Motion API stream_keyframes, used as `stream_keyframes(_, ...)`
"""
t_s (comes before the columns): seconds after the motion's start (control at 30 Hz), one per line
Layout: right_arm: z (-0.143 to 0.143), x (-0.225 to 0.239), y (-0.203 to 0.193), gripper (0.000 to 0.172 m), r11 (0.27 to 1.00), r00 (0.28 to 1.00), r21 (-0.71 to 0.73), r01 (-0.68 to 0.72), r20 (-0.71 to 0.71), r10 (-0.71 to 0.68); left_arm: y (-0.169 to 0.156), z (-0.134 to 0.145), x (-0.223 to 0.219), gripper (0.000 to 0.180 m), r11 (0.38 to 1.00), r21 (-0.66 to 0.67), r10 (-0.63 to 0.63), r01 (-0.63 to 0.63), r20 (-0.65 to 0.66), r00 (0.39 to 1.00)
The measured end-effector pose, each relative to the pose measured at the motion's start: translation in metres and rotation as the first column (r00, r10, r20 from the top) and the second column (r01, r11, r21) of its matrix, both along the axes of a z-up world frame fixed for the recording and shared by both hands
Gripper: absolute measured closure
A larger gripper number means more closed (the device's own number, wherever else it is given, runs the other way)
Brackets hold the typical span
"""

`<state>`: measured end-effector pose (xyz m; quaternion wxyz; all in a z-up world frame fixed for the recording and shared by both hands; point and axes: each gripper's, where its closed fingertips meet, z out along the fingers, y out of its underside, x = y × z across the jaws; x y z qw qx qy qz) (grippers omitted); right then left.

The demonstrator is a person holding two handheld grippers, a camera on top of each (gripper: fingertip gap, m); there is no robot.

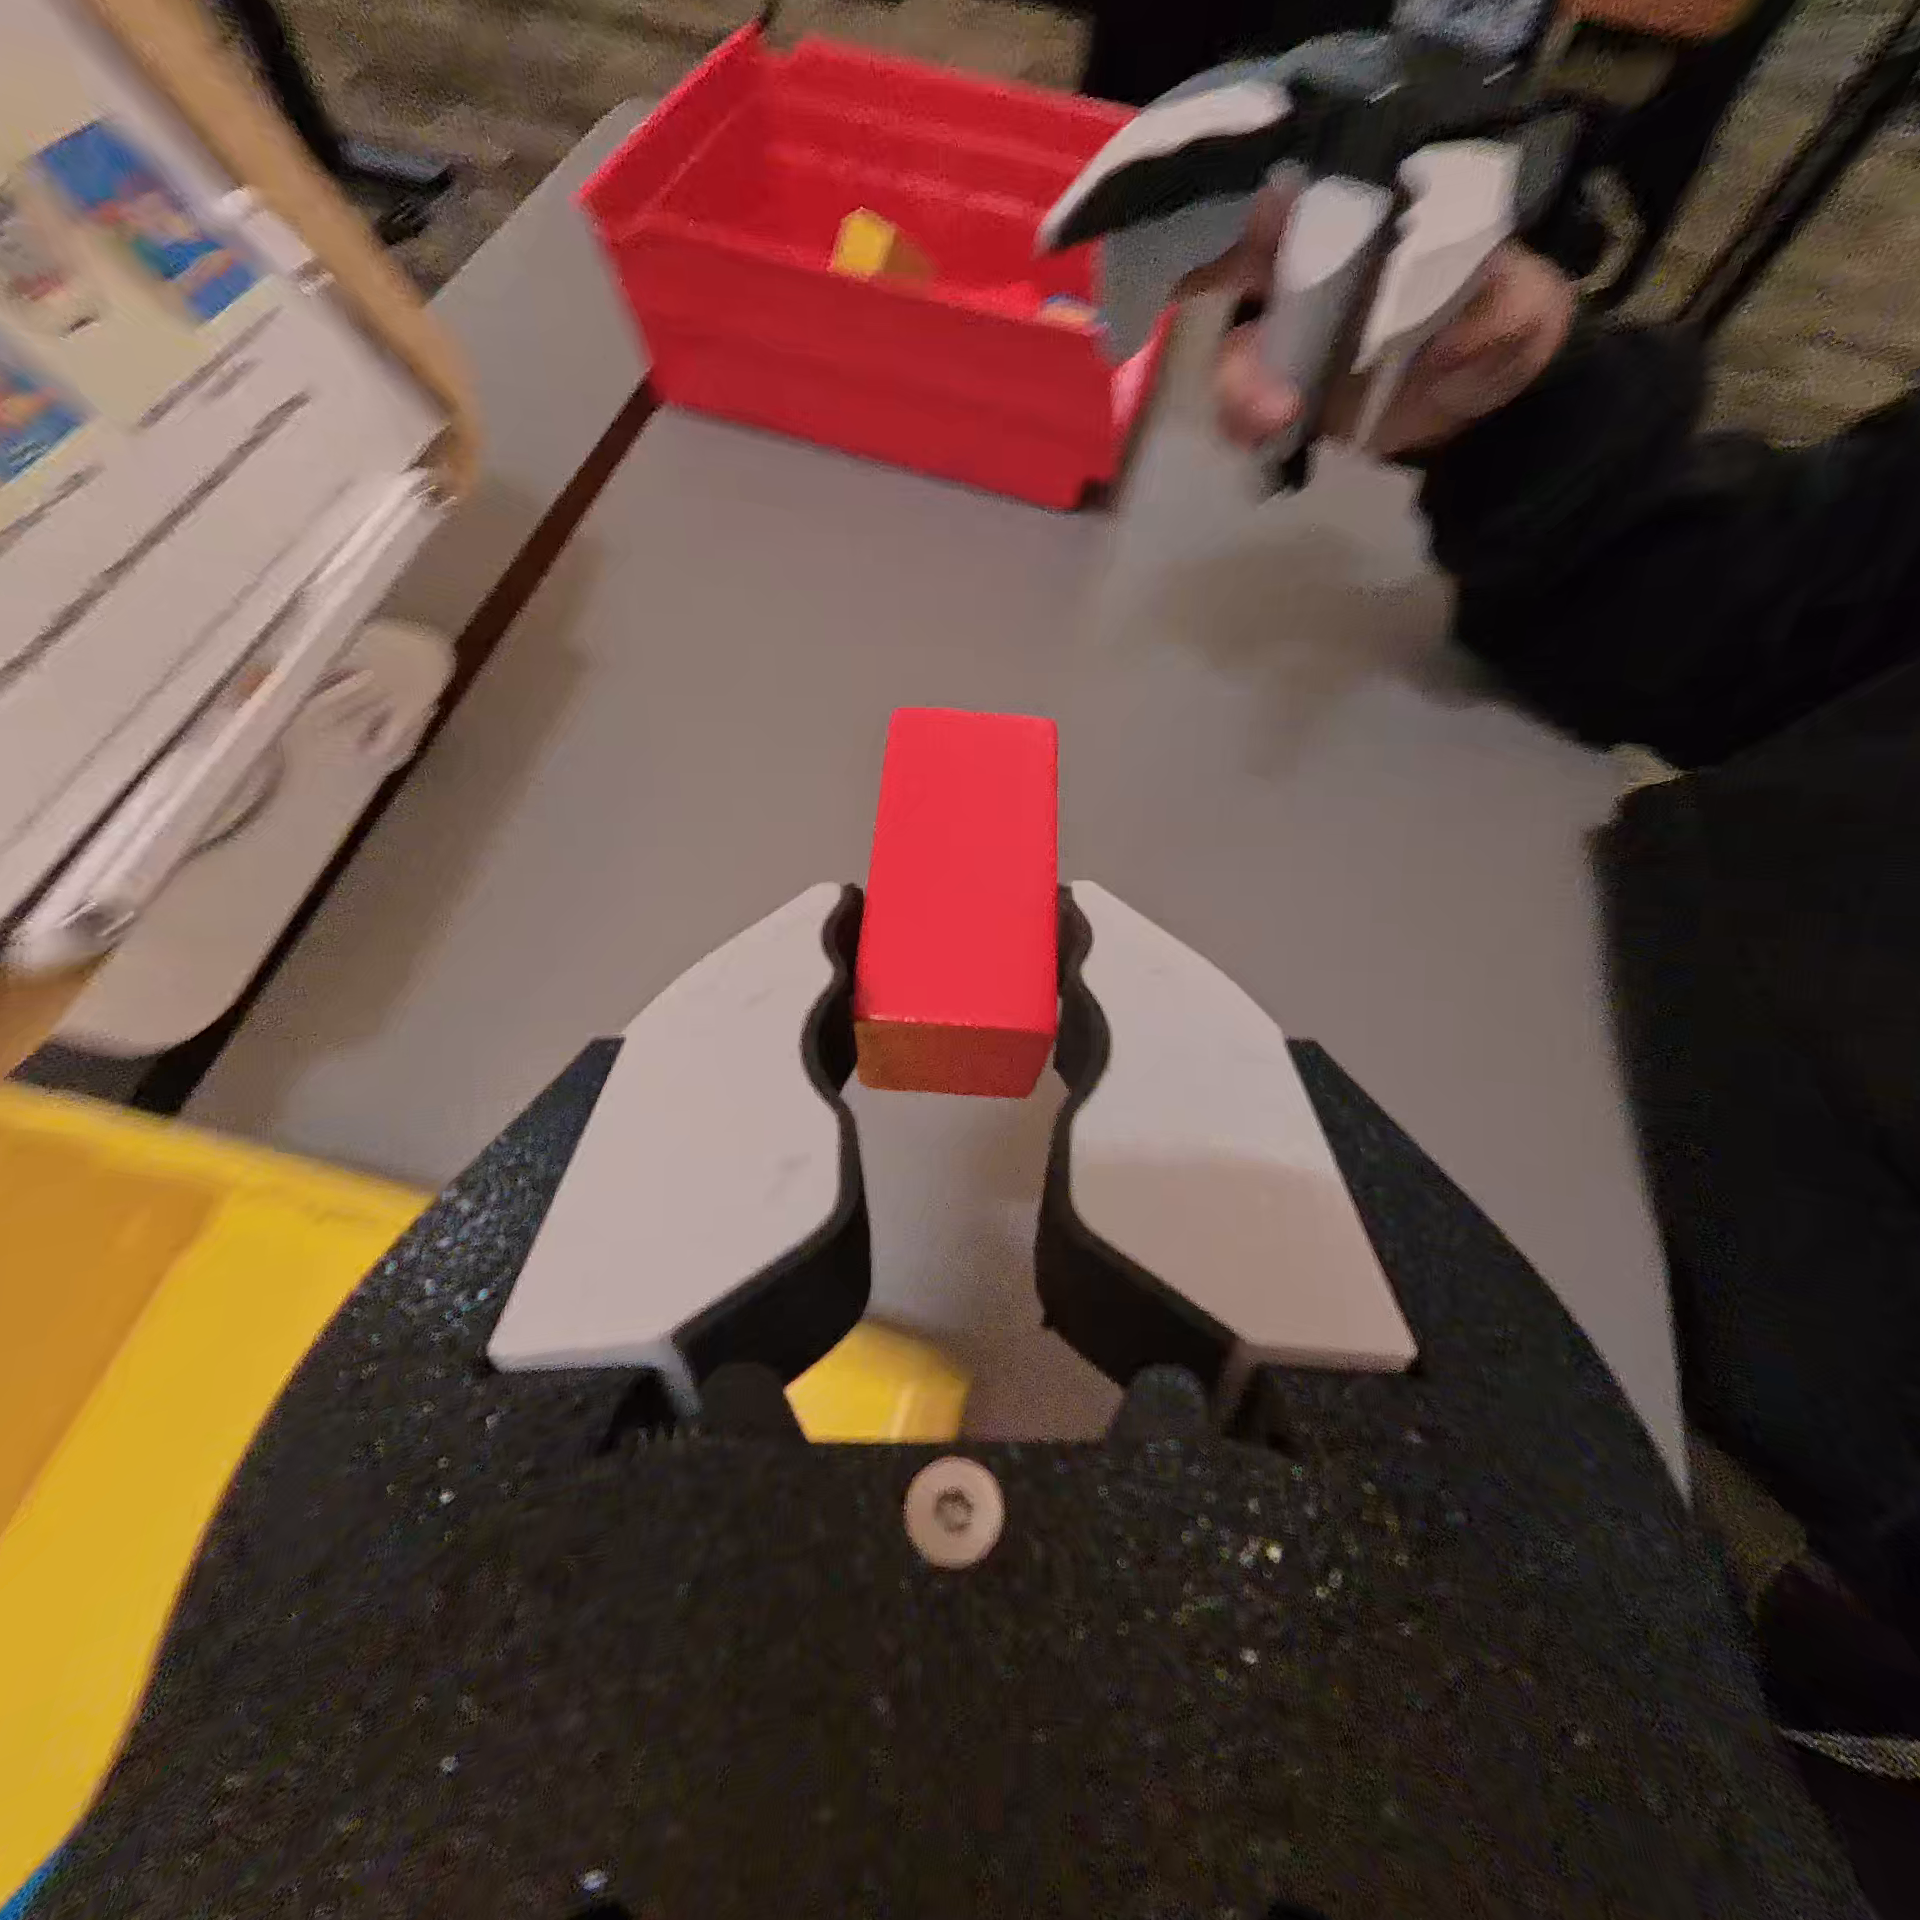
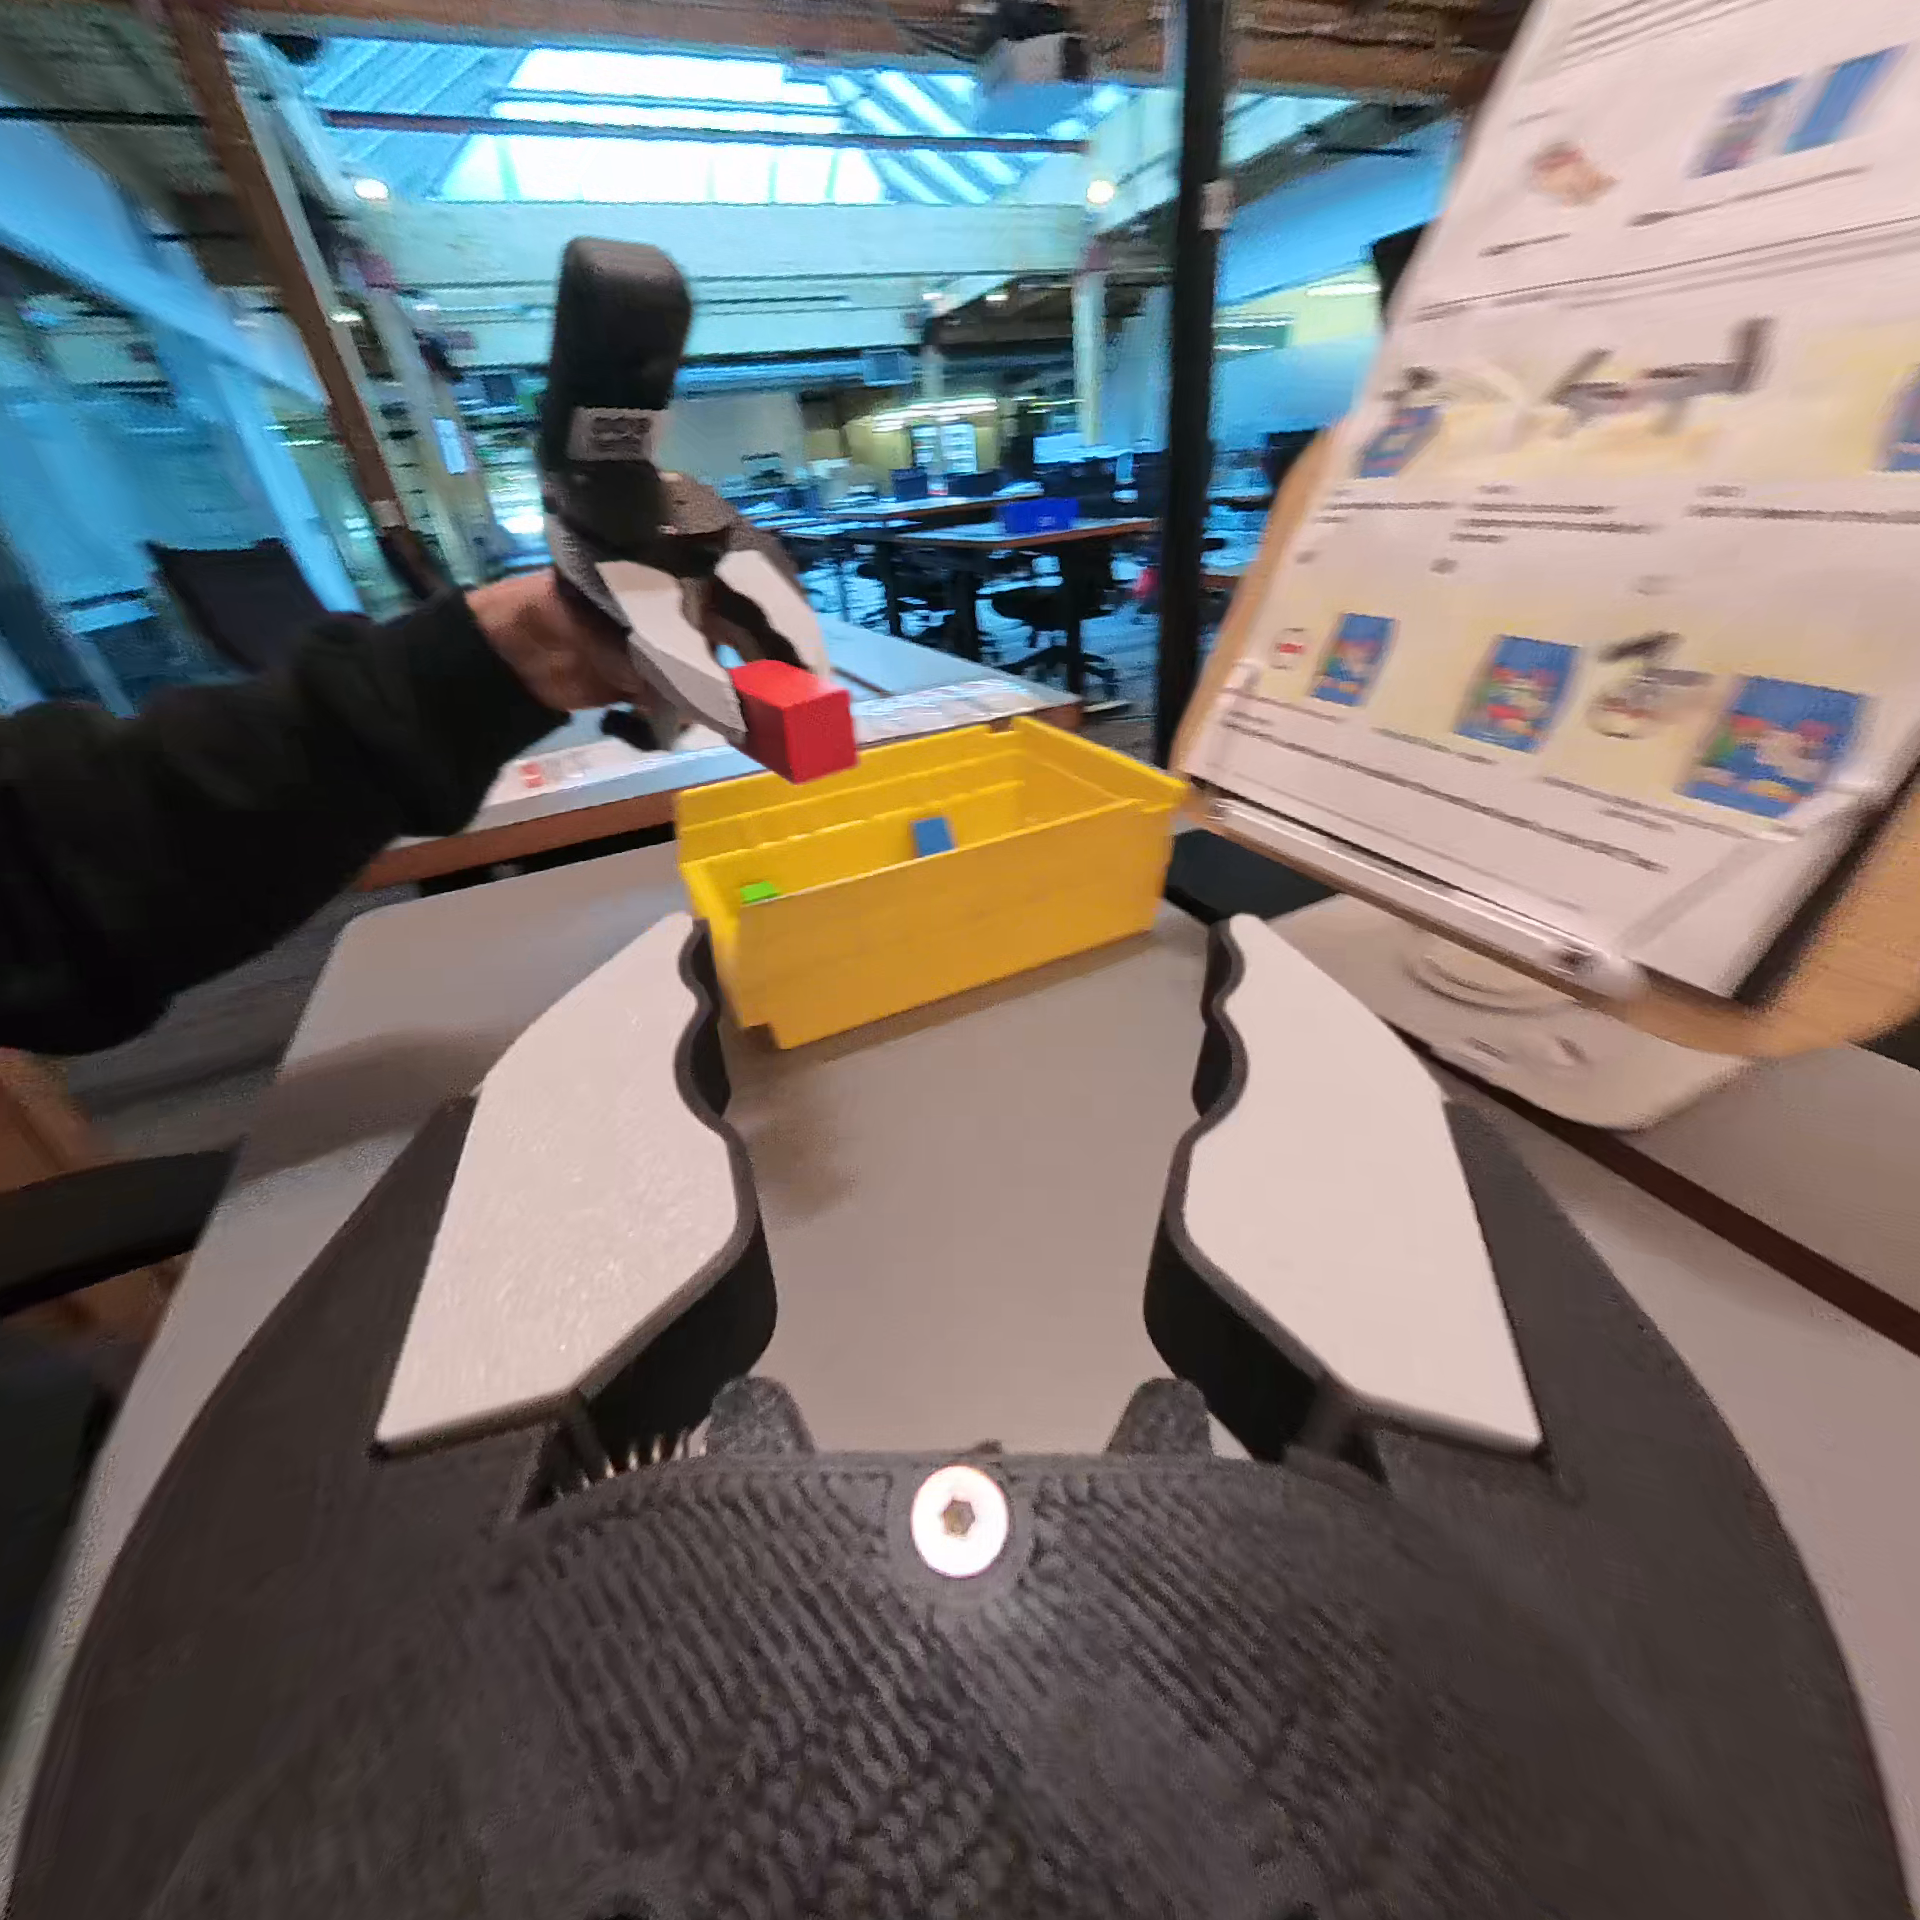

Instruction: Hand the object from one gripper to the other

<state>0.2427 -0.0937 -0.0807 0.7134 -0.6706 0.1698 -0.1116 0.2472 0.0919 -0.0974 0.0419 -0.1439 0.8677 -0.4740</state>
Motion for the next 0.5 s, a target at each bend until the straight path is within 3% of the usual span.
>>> stream_keyframes(0.2, -0.006, -0.038, 0.049, 0.095, 0.978, 0.978, -0.063, -0.201, 0.051, 0.204, -0.083, 0.006, -0.052, 0.146, 0.972, -0.144, -0.188, 0.183, -0.019, 0.982)
stream_keyframes(0.33, -0.008, -0.056, 0.059, 0.11, 0.955, 0.953, -0.104, -0.279, 0.092, 0.289, -0.109, 0.002, -0.059, 0.146, 0.963, -0.151, -0.231, 0.223, -0.035, 0.972)
stream_keyframes(0.5, -0.004, -0.062, 0.063, 0.118, 0.946, 0.944, -0.071, -0.315, 0.081, 0.32, -0.126, -0.001, -0.069, 0.146, 0.952, -0.156, -0.272, 0.264, -0.029, 0.962)
